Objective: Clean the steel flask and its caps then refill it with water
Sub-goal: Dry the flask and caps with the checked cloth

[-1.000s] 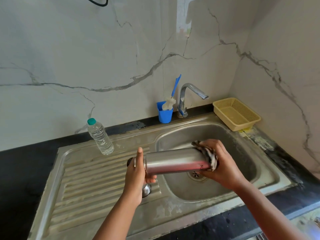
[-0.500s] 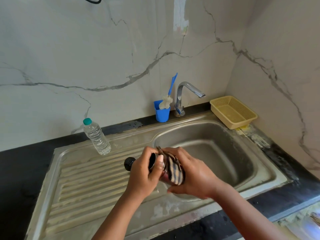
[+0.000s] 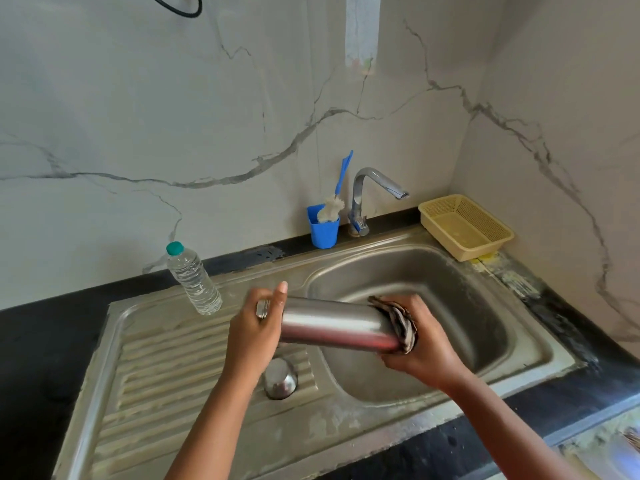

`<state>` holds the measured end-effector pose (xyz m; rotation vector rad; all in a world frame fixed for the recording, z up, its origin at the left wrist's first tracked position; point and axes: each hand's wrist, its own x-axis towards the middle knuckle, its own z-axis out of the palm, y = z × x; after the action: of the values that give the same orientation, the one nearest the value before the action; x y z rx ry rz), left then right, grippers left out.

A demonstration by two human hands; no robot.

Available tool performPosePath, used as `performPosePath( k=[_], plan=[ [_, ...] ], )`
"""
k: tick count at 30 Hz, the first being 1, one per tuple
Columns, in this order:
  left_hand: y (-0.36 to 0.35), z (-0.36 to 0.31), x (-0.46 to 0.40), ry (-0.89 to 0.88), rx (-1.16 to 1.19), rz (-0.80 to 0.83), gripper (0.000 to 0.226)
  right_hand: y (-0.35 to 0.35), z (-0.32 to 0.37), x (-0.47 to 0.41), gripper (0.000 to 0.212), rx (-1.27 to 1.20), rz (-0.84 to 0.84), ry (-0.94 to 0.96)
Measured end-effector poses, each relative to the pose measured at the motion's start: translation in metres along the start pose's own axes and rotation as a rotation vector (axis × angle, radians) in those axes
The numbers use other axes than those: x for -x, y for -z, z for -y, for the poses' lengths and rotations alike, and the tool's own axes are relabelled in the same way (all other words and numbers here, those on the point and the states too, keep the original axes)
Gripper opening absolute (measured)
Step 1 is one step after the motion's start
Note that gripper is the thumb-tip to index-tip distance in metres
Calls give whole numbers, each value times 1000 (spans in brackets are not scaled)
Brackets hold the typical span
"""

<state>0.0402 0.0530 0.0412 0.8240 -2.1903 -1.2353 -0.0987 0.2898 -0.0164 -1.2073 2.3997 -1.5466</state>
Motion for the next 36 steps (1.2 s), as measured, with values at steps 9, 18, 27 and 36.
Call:
performPosePath(
  k=[9, 18, 27, 36],
  plan=[
    [-13, 0, 10, -428, -141, -131, 33, -7, 38, -8, 87, 420, 89, 206],
    [-10, -17, 16, -910, -159, -90, 22, 18, 57, -41, 92, 87, 633, -190],
    [-3, -15, 6, -569, -61, -151, 28, 32, 29, -5, 72, -750, 553, -494],
    [-12, -15, 5, 252, 371, -51, 46, 4, 1, 4, 86, 68, 16, 96]
  ],
)
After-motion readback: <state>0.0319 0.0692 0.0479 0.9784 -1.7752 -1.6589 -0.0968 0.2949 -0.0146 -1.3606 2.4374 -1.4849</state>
